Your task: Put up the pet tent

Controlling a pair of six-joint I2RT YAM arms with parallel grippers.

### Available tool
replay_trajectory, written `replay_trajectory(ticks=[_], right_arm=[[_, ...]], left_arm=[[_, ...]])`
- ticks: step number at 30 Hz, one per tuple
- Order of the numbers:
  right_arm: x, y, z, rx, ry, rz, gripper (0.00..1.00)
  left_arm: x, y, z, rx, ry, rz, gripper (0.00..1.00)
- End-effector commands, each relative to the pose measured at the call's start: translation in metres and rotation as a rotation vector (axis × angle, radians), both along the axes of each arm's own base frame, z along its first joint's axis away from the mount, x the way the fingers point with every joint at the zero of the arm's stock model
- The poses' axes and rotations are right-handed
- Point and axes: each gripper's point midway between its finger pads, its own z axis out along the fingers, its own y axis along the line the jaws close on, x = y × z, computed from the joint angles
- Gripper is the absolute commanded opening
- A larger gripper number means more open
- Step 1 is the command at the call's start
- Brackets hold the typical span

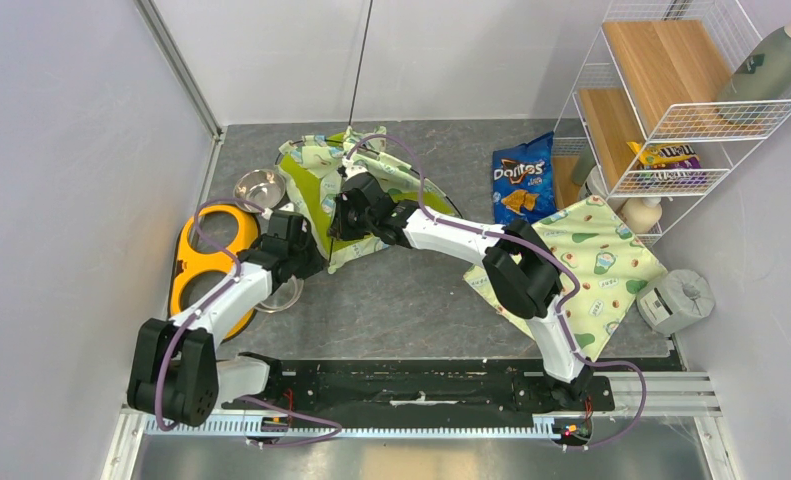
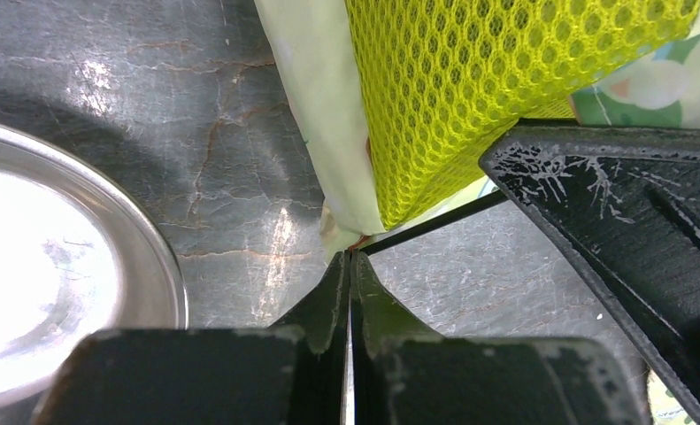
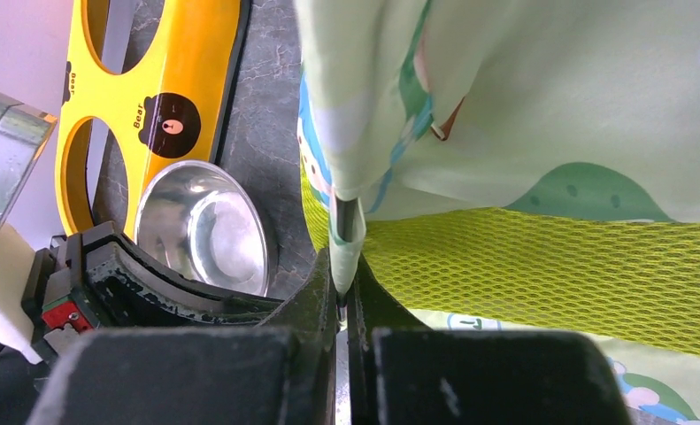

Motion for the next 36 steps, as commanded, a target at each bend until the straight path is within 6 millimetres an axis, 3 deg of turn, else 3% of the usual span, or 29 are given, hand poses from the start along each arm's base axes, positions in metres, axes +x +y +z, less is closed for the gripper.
replay_trajectory(ticks=[1, 8, 12, 16, 20, 24, 36], right_arm=[[0.011, 0.009, 0.051, 0.093, -0.082, -0.005, 0.00], [0.015, 0.004, 0.044, 0.045, -0.119, -0.007, 0.00], [0.015, 0.003, 0.041, 0.038, -0.121, -0.003, 0.00], [0.014, 0.006, 0.046, 0.052, -0.124, 0.003, 0.00], [0.015, 0.006, 0.046, 0.051, -0.124, 0.003, 0.00], [0.013, 0.007, 0.042, 0.051, -0.111, 0.005, 0.00], [0.013, 0.009, 0.039, 0.054, -0.099, 0.005, 0.00]], left_arm=[[0.016, 0.003, 0.028, 0.023, -0.108, -0.010, 0.02], [0.031, 0.000, 0.070, 0.025, -0.228, -0.039, 0.02], [0.040, -0.003, 0.083, 0.024, -0.264, -0.055, 0.02], [0.030, 0.000, 0.068, 0.051, -0.193, -0.076, 0.03], [0.014, 0.005, 0.044, 0.067, -0.112, -0.065, 0.19], [0.009, -0.003, 0.034, 0.033, -0.113, -0.109, 0.35], [0.014, -0.012, 0.015, 0.080, -0.105, -0.195, 0.35]])
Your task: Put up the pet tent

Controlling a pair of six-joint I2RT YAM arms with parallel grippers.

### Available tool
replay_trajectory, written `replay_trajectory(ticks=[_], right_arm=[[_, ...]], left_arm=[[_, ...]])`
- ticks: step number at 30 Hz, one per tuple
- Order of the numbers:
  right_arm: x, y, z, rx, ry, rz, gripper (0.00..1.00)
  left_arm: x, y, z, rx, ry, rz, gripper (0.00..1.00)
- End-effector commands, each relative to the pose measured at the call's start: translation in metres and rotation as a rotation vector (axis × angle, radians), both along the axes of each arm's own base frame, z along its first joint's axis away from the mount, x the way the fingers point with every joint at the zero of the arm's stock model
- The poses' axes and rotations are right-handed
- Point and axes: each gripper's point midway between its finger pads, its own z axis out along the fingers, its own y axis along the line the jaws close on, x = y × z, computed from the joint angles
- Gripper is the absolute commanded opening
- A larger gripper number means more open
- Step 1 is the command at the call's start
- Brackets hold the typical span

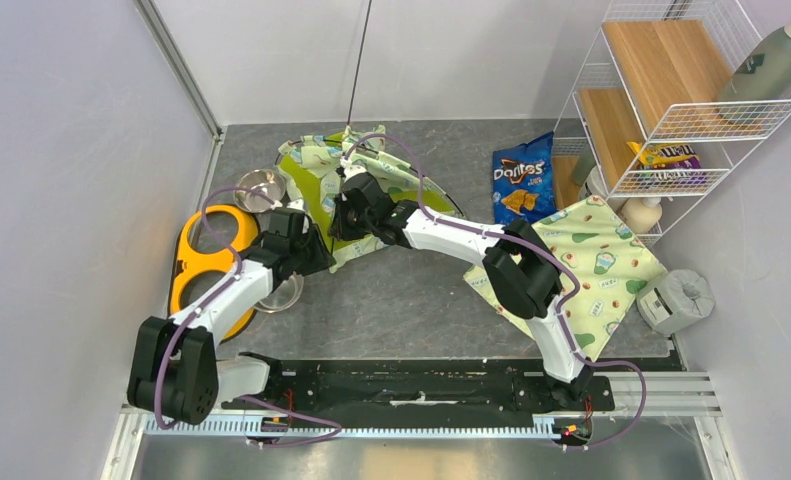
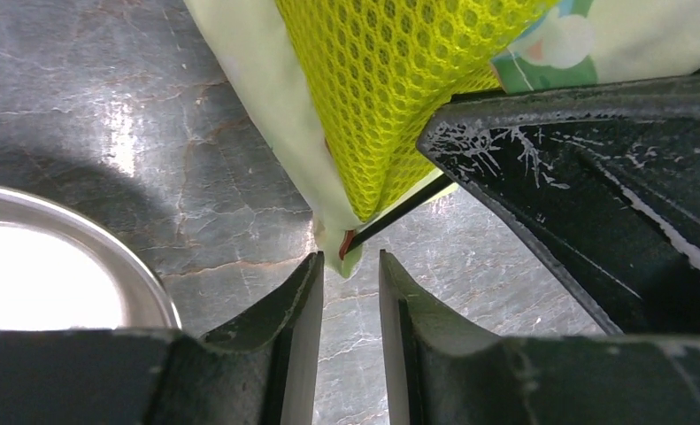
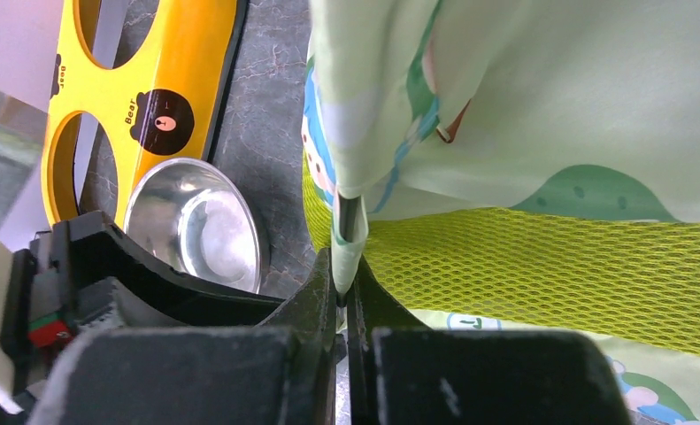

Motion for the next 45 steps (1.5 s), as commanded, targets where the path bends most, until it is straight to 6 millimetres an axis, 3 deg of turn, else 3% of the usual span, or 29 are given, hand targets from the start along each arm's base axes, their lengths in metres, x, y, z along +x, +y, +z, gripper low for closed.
replay_trajectory(ticks=[1, 4, 8, 16, 21, 25, 28, 32, 36, 37, 41, 45], right_arm=[[0.010, 0.011, 0.039, 0.076, -0.066, -0.001, 0.00], [0.010, 0.010, 0.039, 0.077, -0.067, -0.003, 0.00], [0.010, 0.011, 0.039, 0.078, -0.070, -0.003, 0.00], [0.011, 0.010, 0.034, 0.067, -0.072, 0.000, 0.00], [0.012, 0.008, 0.032, 0.048, -0.087, 0.003, 0.00], [0.013, 0.008, 0.037, 0.051, -0.101, 0.005, 0.00], [0.012, 0.010, 0.043, 0.063, -0.108, 0.016, 0.00], [0.010, 0.010, 0.035, 0.054, -0.096, 0.020, 0.00], [0.010, 0.010, 0.037, 0.060, -0.090, 0.018, 0.00], [0.010, 0.011, 0.038, 0.062, -0.090, 0.018, 0.00], [0.011, 0.012, 0.041, 0.065, -0.087, 0.015, 0.00], [0.010, 0.014, 0.039, 0.071, -0.074, 0.018, 0.00]], left_arm=[[0.014, -0.005, 0.006, 0.045, -0.060, -0.051, 0.34], [0.012, -0.004, 0.000, 0.065, -0.037, -0.052, 0.25], [0.014, -0.001, 0.000, 0.080, -0.032, -0.034, 0.02], [0.023, 0.008, 0.022, 0.121, -0.092, 0.002, 0.02], [0.039, 0.000, 0.064, 0.079, -0.212, -0.014, 0.02], [0.048, -0.003, 0.083, 0.069, -0.264, -0.026, 0.02], [0.050, -0.006, 0.087, 0.059, -0.276, -0.032, 0.02], [0.052, -0.007, 0.089, 0.055, -0.284, -0.034, 0.02], [0.043, -0.005, 0.081, 0.066, -0.240, -0.037, 0.02], [0.038, -0.003, 0.074, 0.073, -0.224, -0.040, 0.06], [0.020, 0.001, 0.050, 0.089, -0.164, -0.048, 0.37], [0.012, -0.003, 0.037, 0.100, -0.130, -0.073, 0.44]])
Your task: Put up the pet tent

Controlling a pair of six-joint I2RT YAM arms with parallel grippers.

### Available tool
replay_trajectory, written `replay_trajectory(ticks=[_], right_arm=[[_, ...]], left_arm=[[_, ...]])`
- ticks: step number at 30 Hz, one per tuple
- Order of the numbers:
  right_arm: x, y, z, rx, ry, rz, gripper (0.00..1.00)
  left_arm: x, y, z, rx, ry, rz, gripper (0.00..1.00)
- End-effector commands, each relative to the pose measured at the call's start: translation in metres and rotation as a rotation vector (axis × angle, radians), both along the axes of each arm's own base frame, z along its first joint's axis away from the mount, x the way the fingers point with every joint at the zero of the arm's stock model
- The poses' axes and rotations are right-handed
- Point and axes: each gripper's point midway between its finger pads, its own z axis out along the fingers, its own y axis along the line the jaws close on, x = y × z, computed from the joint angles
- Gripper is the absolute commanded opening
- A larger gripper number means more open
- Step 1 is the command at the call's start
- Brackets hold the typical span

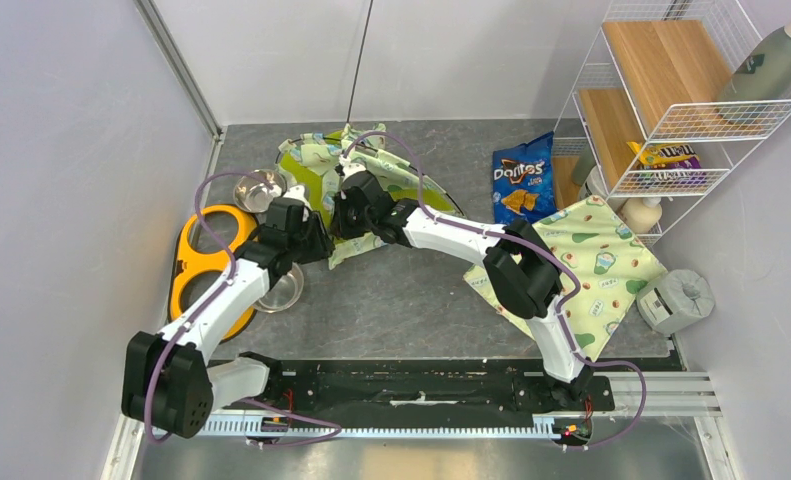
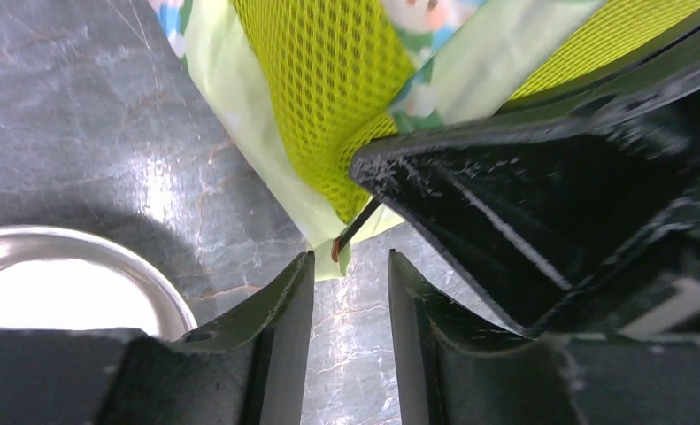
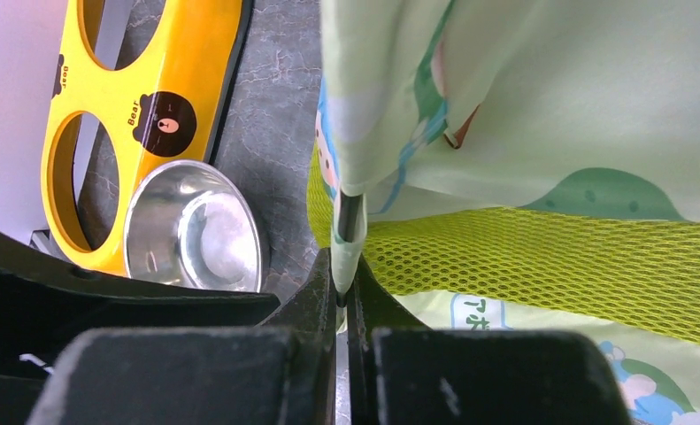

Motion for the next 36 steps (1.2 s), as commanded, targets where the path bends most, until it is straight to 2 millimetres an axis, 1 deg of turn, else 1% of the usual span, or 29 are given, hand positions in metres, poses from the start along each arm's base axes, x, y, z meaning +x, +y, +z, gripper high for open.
replay_trajectory(ticks=[1, 5, 11, 13, 14, 17, 21, 23, 25, 30, 32, 36], right_arm=[[0.007, 0.013, 0.034, 0.076, -0.051, 0.009, 0.00], [0.008, 0.013, 0.034, 0.077, -0.050, 0.007, 0.00], [0.008, 0.014, 0.034, 0.078, -0.049, 0.008, 0.00], [0.008, 0.014, 0.034, 0.078, -0.048, 0.008, 0.00], [0.009, 0.013, 0.034, 0.078, -0.049, 0.006, 0.00], [0.008, 0.013, 0.034, 0.077, -0.049, 0.007, 0.00], [0.008, 0.013, 0.033, 0.077, -0.046, 0.007, 0.00], [0.008, 0.013, 0.032, 0.073, -0.048, 0.008, 0.00], [0.009, 0.012, 0.032, 0.069, -0.053, 0.005, 0.00], [0.011, 0.009, 0.035, 0.055, -0.076, -0.003, 0.00], [0.012, 0.008, 0.039, 0.056, -0.083, -0.002, 0.00], [0.011, 0.008, 0.046, 0.062, -0.096, 0.009, 0.00]], left_arm=[[-0.009, -0.003, -0.012, 0.037, 0.025, -0.046, 0.45], [-0.009, -0.004, -0.026, 0.080, 0.059, -0.058, 0.46], [0.000, -0.004, -0.031, 0.120, 0.066, -0.059, 0.34], [0.002, -0.003, -0.033, 0.130, 0.069, -0.052, 0.26], [0.002, -0.002, -0.033, 0.133, 0.068, -0.047, 0.19], [0.002, 0.001, -0.032, 0.145, 0.065, -0.038, 0.03], [0.004, 0.001, -0.028, 0.148, 0.053, -0.037, 0.02], [0.007, 0.001, -0.019, 0.143, 0.031, -0.035, 0.02], [0.010, 0.001, -0.006, 0.145, 0.004, -0.034, 0.02], [0.019, -0.001, 0.036, 0.135, -0.092, -0.046, 0.02], [0.021, -0.002, 0.049, 0.130, -0.121, -0.053, 0.02], [0.024, -0.005, 0.060, 0.117, -0.152, -0.059, 0.02]])
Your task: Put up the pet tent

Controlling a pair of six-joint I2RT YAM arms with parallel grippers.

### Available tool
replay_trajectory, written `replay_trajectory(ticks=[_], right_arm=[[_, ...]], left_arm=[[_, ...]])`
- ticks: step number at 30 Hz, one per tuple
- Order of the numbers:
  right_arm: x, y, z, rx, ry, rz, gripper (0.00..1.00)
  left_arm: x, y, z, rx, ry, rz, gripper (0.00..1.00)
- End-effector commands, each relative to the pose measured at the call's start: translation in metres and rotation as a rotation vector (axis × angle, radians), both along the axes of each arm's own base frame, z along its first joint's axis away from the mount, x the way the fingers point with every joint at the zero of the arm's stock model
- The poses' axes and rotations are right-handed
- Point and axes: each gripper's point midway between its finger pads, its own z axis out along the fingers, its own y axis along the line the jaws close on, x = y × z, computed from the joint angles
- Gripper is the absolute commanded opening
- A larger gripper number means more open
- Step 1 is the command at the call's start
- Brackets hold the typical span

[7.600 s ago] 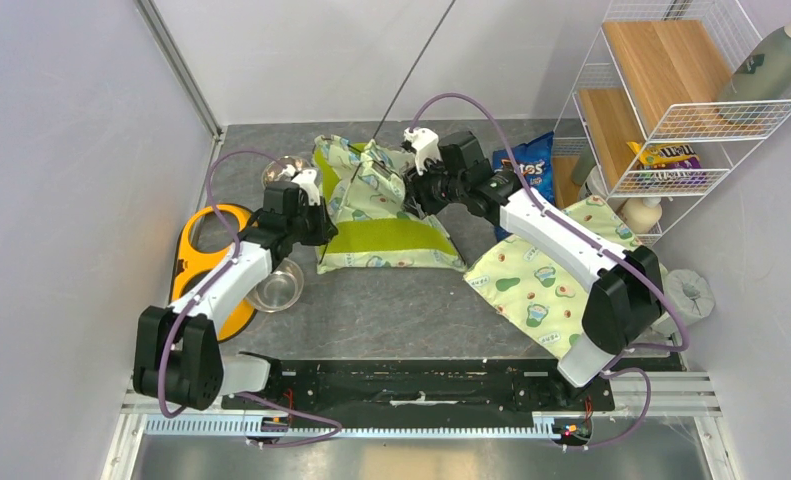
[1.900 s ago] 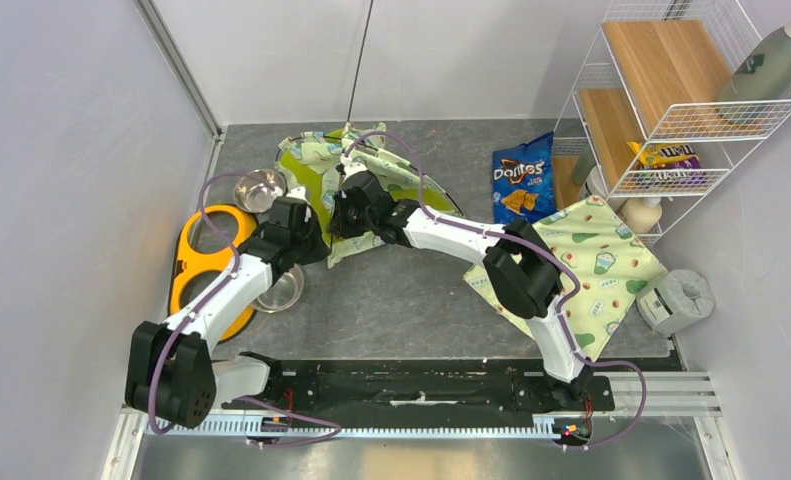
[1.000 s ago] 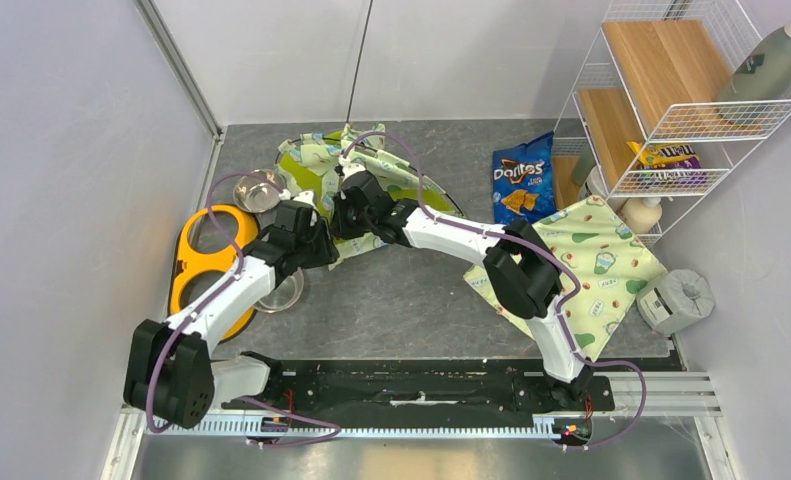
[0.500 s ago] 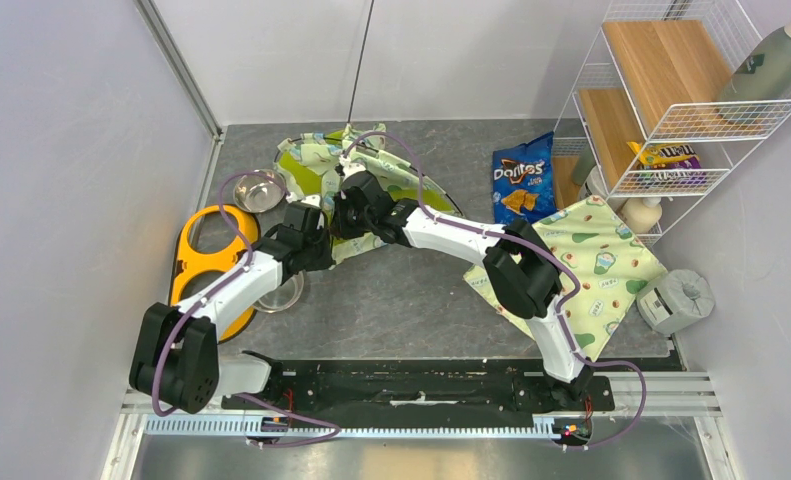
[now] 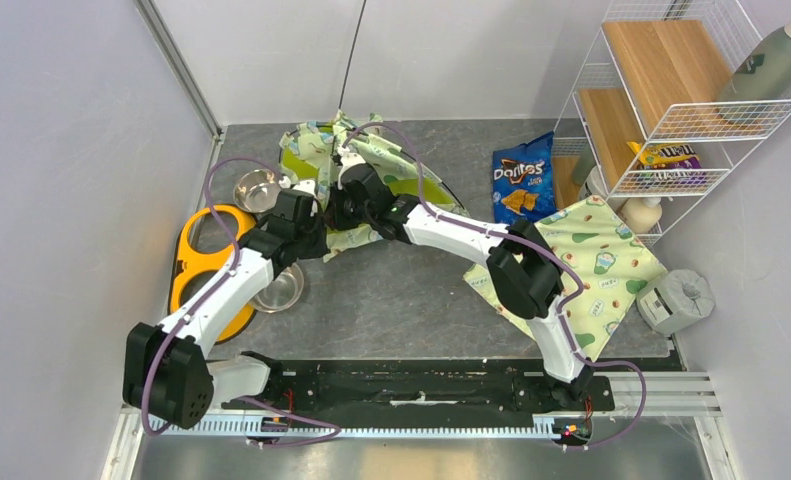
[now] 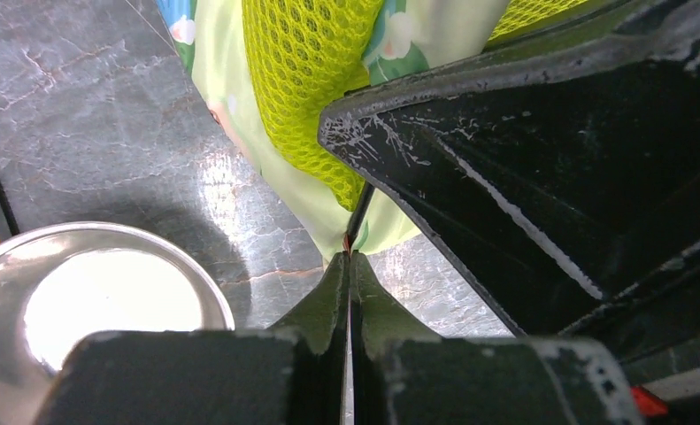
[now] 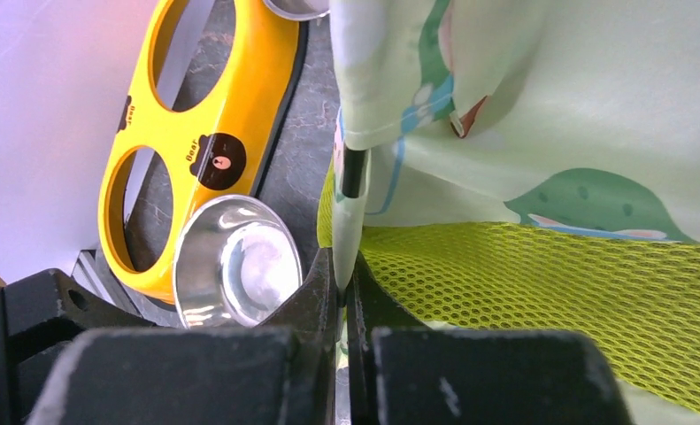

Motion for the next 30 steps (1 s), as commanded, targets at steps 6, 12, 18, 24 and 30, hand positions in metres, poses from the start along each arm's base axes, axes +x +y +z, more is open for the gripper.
replay_trajectory(ticks=[6, 12, 18, 24, 30], right_arm=[[-0.001, -0.007, 0.006, -0.033, -0.039, 0.018, 0.00], [-0.003, -0.008, -0.008, -0.061, -0.026, 0.023, 0.00], [-0.006, -0.012, -0.023, -0.100, -0.005, 0.027, 0.00], [-0.019, -0.009, -0.015, -0.066, 0.027, 0.072, 0.00], [-0.030, -0.012, 0.004, -0.058, 0.060, 0.104, 0.30]], left_arm=[[0.040, -0.010, 0.077, -0.053, -0.255, -0.009, 0.02], [0.051, -0.012, 0.094, -0.078, -0.312, 0.010, 0.02], [0.056, -0.011, 0.103, -0.079, -0.354, 0.024, 0.02], [0.049, -0.005, 0.096, -0.065, -0.340, 0.041, 0.02], [0.047, 0.005, 0.106, -0.041, -0.361, 0.073, 0.02]])
